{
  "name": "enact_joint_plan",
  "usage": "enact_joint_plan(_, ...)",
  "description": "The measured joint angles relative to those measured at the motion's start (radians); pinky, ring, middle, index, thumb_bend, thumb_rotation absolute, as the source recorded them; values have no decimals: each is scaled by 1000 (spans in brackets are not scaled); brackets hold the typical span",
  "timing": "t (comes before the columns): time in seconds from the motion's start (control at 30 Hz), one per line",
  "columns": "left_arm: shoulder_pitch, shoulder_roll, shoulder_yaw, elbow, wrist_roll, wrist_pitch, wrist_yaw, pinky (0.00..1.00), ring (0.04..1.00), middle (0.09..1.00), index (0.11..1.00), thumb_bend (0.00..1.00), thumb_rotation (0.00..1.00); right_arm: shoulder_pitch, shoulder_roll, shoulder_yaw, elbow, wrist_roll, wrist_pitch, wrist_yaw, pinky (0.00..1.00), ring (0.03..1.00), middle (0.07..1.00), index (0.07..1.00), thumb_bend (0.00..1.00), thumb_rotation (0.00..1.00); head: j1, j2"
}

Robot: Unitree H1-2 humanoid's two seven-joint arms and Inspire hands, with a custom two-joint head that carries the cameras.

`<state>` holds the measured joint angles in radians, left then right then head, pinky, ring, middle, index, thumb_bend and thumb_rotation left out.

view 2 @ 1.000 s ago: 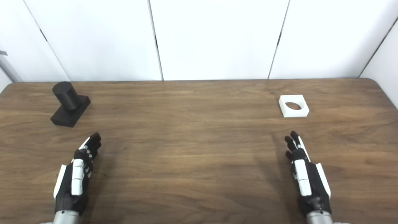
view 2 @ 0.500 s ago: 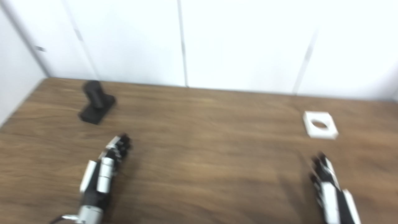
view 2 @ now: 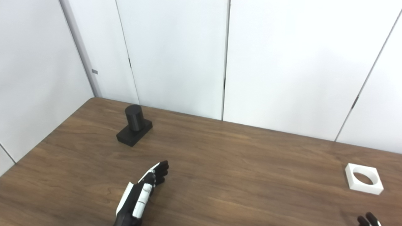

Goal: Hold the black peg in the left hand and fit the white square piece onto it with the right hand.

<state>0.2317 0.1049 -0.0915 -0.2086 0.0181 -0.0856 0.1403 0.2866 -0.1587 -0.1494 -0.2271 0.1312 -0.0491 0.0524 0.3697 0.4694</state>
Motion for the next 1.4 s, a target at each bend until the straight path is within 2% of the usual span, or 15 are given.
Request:
enact_joint_plan(0.13,-2,-1,-9,4,26,-7,14,901,900,908,888,589,1000,-2,0,-5,6,12,-2,9,1000,962,923,931,702,1000,2,-9)
enact_joint_plan(0.23,-3,-1,-13,8,51,-17,22,914,905,910,884,575,958,-4,0,-7,12,14,-7,16,1000,965,931,938,701,1000,2,-14)
enact_joint_plan(0.33,-3,-1,-15,8,56,-16,22,927,925,924,900,584,885,-4,-1,-8,16,13,-18,20,1000,974,936,941,679,1000,-3,-18)
enact_joint_plan(0.47,-2,-1,-16,-1,93,-1,26,920,935,935,917,571,729,-7,-14,-9,24,13,-40,31,1000,968,929,939,673,1000,-9,-18)
enact_joint_plan(0.53,-1,0,-16,-15,149,27,35,905,939,945,921,570,673,-10,-16,-10,26,11,-39,31,1000,963,926,940,680,1000,-9,-18)
enact_joint_plan(0.6,-1,3,-4,-52,230,71,50,868,900,910,909,633,595,-10,-16,-10,26,0,-40,29,1000,960,923,937,699,1000,-9,-20)
enact_joint_plan(0.7,-2,8,47,-125,328,98,91,836,890,903,908,689,515,-9,-16,-10,26,-19,-40,25,1000,967,923,934,714,1000,-12,-18)
enact_joint_plan(0.73,-3,10,63,-140,349,116,100,860,905,916,918,724,492,-8,-16,-10,25,-23,-41,24,1000,966,923,936,723,1000,-14,-17)
enact_joint_plan(0.87,-15,21,125,-189,486,241,108,886,914,925,926,774,447,-6,-16,-11,25,-24,-42,23,1000,958,926,939,738,1000,-17,-14)
enact_joint_plan(1.0,-83,34,193,-190,625,361,108,799,906,920,908,830,490,3,-16,-14,22,-42,-42,14,1000,946,918,935,763,1000,-20,-12)
enact_joint_plan(1.1,-140,74,220,-185,687,394,106,761,887,902,892,871,538,2,-15,-12,21,-43,-43,13,994,936,912,931,740,1000,-23,-9)
enact_joint_plan(1.3,-200,116,242,-129,726,440,74,906,925,908,875,915,573,3,-15,-11,18,-44,-44,13,1000,926,896,916,739,1000,-29,-3)
enact_joint_plan(1.4,-216,135,243,-82,743,466,66,934,927,903,859,919,579,6,-14,-11,18,-46,-43,12,981,915,889,911,724,1000,-32,-3)
